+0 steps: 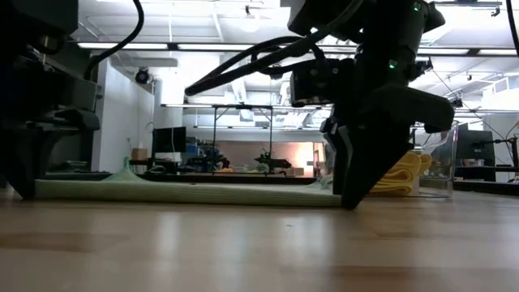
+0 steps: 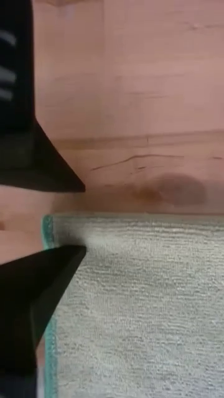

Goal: Fold microfiber towels
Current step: Fold the green microfiber towel

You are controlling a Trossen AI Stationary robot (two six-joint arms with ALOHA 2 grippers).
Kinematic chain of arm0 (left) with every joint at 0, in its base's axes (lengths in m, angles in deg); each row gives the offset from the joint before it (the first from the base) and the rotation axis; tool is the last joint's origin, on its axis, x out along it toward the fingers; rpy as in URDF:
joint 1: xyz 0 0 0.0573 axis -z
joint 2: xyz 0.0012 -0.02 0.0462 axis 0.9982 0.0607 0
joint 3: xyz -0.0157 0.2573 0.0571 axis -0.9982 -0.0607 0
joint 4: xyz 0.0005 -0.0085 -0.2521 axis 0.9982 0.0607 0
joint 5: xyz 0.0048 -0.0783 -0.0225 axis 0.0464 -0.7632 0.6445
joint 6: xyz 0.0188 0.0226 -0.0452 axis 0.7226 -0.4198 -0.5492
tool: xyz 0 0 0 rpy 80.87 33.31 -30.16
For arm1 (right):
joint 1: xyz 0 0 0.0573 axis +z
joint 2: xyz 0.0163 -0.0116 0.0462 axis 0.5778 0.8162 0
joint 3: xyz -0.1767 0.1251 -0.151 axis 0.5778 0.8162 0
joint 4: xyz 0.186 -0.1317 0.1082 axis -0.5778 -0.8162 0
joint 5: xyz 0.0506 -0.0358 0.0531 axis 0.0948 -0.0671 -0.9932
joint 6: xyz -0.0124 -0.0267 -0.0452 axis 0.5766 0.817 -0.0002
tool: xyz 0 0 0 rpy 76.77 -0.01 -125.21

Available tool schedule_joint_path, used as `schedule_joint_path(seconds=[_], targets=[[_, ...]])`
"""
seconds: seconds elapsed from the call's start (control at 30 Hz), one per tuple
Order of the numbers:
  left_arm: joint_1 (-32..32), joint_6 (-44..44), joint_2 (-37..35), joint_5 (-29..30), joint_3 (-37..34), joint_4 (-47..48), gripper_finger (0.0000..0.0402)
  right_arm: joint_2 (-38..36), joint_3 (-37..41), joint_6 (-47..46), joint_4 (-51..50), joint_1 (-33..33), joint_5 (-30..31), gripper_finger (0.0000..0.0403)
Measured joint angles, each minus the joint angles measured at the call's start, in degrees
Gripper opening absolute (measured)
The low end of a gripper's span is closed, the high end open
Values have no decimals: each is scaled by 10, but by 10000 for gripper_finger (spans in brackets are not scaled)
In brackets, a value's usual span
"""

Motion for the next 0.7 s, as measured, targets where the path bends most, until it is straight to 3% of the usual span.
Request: schedule_joint_path(seconds=[0.27,0.47,0.7], targets=[[8,-78,-1,-30,0,-5,1,0,0,-35,-14,16,-4,10],[69,-200,0,-83,0,-61,0,1,-1,-110,16,50,-68,4],[152,-411,0,-145,-1,-208,0,-4,-2,-197,80,90,-179,2]])
